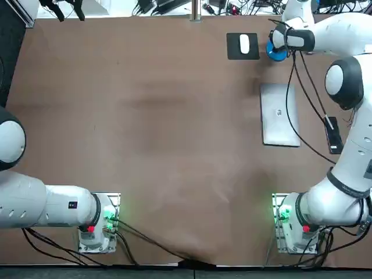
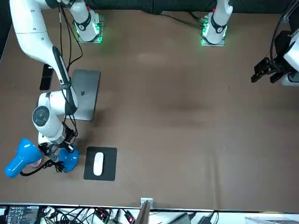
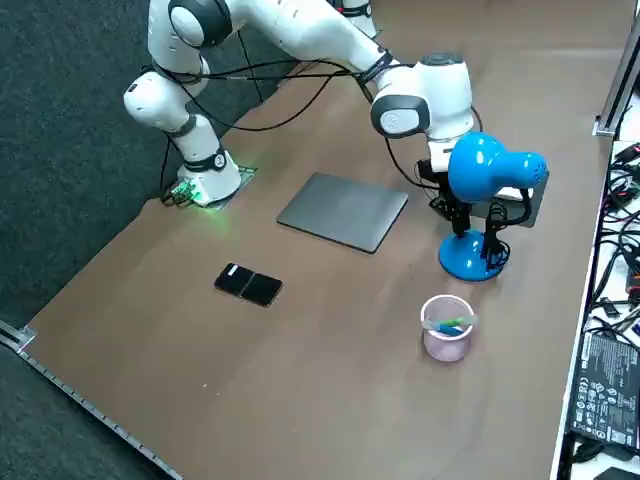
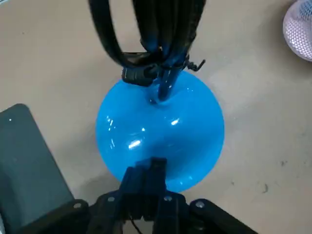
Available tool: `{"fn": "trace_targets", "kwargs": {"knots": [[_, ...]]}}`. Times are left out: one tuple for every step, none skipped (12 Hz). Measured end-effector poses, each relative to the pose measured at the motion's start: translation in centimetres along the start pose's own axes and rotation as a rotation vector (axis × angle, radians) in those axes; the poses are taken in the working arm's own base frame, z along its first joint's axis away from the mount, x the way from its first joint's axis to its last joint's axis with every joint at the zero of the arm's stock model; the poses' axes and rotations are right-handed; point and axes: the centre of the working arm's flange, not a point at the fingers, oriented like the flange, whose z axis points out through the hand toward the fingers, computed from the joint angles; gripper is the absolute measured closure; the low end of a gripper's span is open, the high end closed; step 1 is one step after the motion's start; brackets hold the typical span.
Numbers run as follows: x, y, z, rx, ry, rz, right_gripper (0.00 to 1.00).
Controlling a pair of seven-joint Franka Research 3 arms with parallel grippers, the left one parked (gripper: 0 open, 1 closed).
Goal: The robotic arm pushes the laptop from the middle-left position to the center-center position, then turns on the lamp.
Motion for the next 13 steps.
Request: {"fn": "trace_targets", "kwargs": {"knots": [[-0.02, -0.02, 0.02, 0.000, -0.001, 0.000, 0.98], [-0.05, -0.03, 0.06, 0.001, -0.002, 0.001, 0.98], [-0.08, -0.05, 0.09, 0.001, -0.003, 0.000, 0.98], [-0.09, -0.07, 0.11, 0.001, -0.003, 0.000, 0.98], [-0.11, -0.08, 0.13, 0.001, -0.003, 0.000, 0.98], [-0.12, -0.08, 0.14, 0.001, -0.004, 0.000, 0.98], [-0.12, -0.09, 0.14, 0.001, -0.004, 0.000, 0.98], [-0.13, -0.09, 0.15, 0.001, -0.004, 0.000, 0.98], [-0.13, -0.10, 0.16, 0.001, -0.004, 0.000, 0.98], [-0.14, -0.10, 0.16, 0.001, -0.004, 0.000, 0.98], [-0.14, -0.10, 0.16, 0.001, -0.004, 0.000, 0.98], [-0.12, -0.08, 0.16, 0.001, -0.004, -0.003, 0.98], [0.00, 0.04, 0.14, 0.001, -0.003, -0.006, 0.98]]}}
